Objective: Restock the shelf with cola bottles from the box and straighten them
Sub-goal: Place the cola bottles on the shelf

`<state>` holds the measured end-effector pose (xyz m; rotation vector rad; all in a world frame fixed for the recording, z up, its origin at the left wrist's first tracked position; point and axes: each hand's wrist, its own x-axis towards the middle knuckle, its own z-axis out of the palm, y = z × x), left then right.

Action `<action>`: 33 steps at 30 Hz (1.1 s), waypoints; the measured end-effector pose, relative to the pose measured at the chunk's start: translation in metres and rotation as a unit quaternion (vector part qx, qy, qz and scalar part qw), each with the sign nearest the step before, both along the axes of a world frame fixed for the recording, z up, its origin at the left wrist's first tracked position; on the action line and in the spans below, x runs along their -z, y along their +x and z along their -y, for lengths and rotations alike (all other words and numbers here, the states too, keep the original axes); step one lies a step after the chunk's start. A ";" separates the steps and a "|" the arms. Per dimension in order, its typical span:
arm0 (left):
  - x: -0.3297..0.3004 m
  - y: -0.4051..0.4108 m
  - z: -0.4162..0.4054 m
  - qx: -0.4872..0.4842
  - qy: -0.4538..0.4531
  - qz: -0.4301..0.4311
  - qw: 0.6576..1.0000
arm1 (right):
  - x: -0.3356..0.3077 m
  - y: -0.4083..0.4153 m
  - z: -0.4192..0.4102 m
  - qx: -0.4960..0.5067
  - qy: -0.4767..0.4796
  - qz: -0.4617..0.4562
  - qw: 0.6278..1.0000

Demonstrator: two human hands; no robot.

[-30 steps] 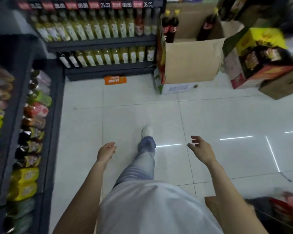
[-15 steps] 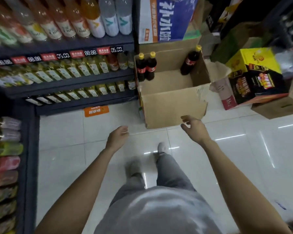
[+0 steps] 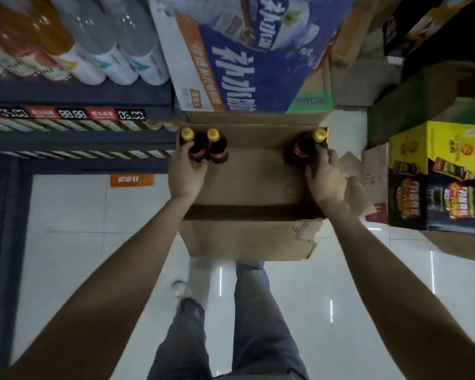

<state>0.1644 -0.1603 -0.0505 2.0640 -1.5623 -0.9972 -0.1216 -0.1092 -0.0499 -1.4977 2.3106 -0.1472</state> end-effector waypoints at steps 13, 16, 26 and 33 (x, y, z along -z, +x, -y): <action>0.033 -0.003 0.047 -0.041 0.004 0.008 0.999 | 0.022 -0.011 0.061 -0.284 0.017 0.000 0.959; 0.041 0.001 0.051 -0.043 -0.006 0.011 0.999 | 0.016 0.021 0.071 -0.298 0.011 0.017 0.954; 0.062 0.012 0.072 -0.078 0.006 -0.032 0.996 | 0.050 0.117 0.121 -0.381 -0.022 -0.036 0.924; 0.072 0.013 0.075 -0.060 -0.043 0.016 0.997 | 0.070 0.117 0.133 -0.562 -0.100 -0.203 0.795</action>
